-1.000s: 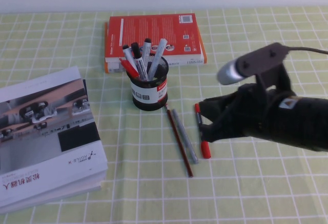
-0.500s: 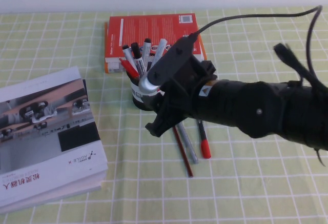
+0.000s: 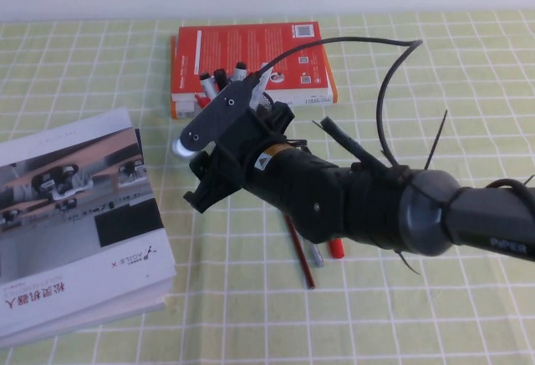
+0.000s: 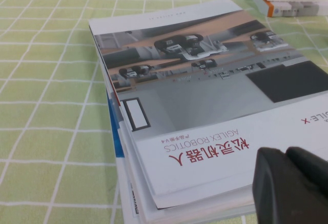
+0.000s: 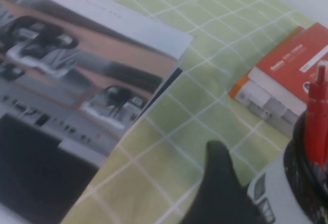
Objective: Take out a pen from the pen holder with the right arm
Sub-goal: 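Take a marker out of the pen holder and lay it on the table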
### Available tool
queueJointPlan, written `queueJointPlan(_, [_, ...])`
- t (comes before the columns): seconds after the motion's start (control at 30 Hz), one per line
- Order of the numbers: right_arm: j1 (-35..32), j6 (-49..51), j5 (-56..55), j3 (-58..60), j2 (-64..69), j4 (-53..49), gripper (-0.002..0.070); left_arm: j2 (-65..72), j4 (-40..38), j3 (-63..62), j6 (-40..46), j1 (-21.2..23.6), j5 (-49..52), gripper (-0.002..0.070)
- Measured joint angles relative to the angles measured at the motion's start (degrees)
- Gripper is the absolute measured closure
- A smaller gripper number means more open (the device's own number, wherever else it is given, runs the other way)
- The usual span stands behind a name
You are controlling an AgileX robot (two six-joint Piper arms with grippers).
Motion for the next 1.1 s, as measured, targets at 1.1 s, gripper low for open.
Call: queueJointPlan(1.1, [2.3,-34.0,-12.9,-17.9,14.2,33.4,0.0311,0.0,0.0,0.0,0.0,0.0,0.0,0.0680])
